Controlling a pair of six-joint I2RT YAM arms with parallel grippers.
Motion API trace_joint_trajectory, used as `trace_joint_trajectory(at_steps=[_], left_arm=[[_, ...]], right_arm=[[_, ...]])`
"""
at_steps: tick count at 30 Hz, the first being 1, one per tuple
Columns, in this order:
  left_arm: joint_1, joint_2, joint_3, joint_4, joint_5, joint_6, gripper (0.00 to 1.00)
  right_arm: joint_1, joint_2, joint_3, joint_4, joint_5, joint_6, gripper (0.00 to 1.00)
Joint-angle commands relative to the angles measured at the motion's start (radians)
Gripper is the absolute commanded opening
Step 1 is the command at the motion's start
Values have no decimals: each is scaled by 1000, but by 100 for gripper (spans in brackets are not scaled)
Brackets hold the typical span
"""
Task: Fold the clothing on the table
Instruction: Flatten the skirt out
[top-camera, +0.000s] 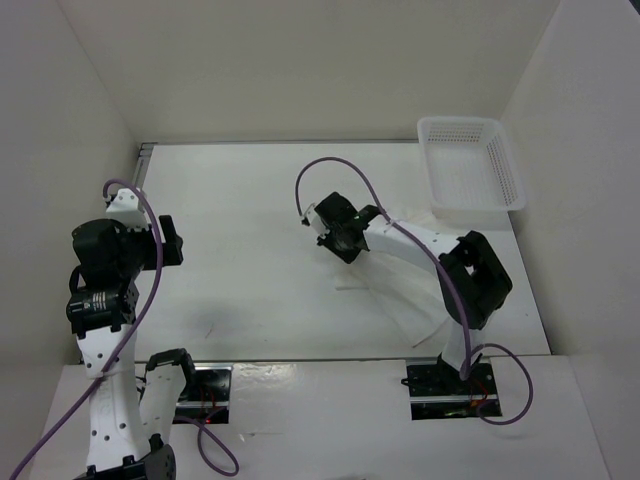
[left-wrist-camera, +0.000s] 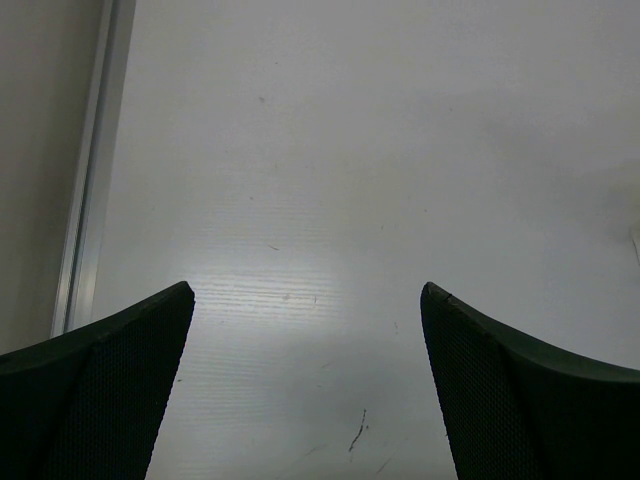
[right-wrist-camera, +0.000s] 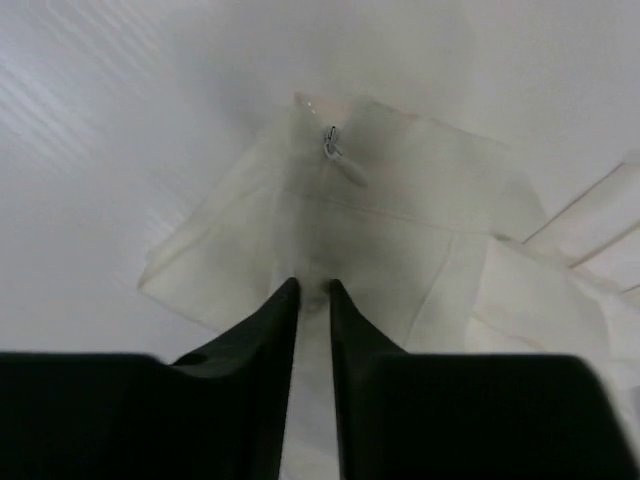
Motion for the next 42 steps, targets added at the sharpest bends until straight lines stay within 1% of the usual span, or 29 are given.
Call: trace_joint_trajectory(at_steps=[1, 2, 3, 9, 10, 12, 14, 15, 17, 18, 19, 20, 21, 24, 27, 30, 33, 34, 35, 36, 37, 38, 39, 40, 42], left_arm=[[6, -5, 9, 29, 24, 3, 100], [6, -5, 9, 29, 24, 3, 100], [6, -5, 9, 29, 24, 3, 100], [6, -5, 9, 29, 34, 13, 100], [6, -5, 9, 29, 34, 13, 100], [6, -5, 9, 29, 34, 13, 100], [6, -5, 9, 29, 34, 13, 100], [6, -5, 9, 29, 34, 13, 100], [6, -5, 9, 29, 34, 13, 100], [6, -5, 9, 29, 46, 13, 100], [6, 4, 9, 29, 46, 13, 100], [6, 4, 9, 29, 64, 22, 100], [6, 4, 9, 29, 81, 22, 100], [6, 26, 9, 29, 165, 40, 100], [6, 50, 18, 20, 195, 66, 100], [6, 72, 18, 29, 244, 86, 100], [6, 93, 4, 98, 313, 41, 100], [6, 108, -23, 157, 366, 18, 100], [6, 109, -45, 193, 391, -39, 100], [6, 122, -72, 267, 409, -70, 100], [6, 135, -101, 301, 426, -96, 100], [6, 135, -168, 337, 463, -134, 100], [6, 135, -203, 395, 483, -148, 100], [6, 144, -235, 420, 506, -157, 100], [6, 144, -305, 473, 581, -158, 96]], right_arm=[[-40, 7, 35, 64, 42, 21, 17], [-49, 16, 35, 64, 53, 21, 4], [-49, 26, 35, 64, 62, 21, 0], [-49, 6, 44, 64, 62, 39, 0], [-49, -5, 79, 52, 62, 39, 0], [-49, -36, 130, 21, 5, 39, 0], [-49, -49, 231, -20, -66, 48, 0], [-49, -62, 307, -31, -94, 48, 0], [-49, -71, 386, -43, -172, 48, 0], [-49, -71, 464, -43, -197, 48, 0], [-49, -71, 502, -43, -222, 48, 0], [-49, -71, 544, -65, -240, 58, 0], [-49, -45, 628, -77, -281, 70, 0], [-49, -13, 742, -99, -390, 84, 0], [-49, 18, 808, -109, -466, 102, 0], [-49, 27, 808, -109, -475, 102, 0], [-49, 27, 799, -109, -484, 93, 0], [-49, 27, 799, -120, -496, 93, 0], [-49, 27, 799, -120, -496, 93, 0], [-49, 18, 799, -131, -506, 93, 0], [-49, 18, 808, -131, -518, 93, 0], [-49, 18, 808, -131, -518, 82, 0], [-49, 9, 808, -141, -518, 82, 0], [-49, 9, 808, -142, -518, 82, 0], [-49, -2, 817, -142, -518, 73, 0]])
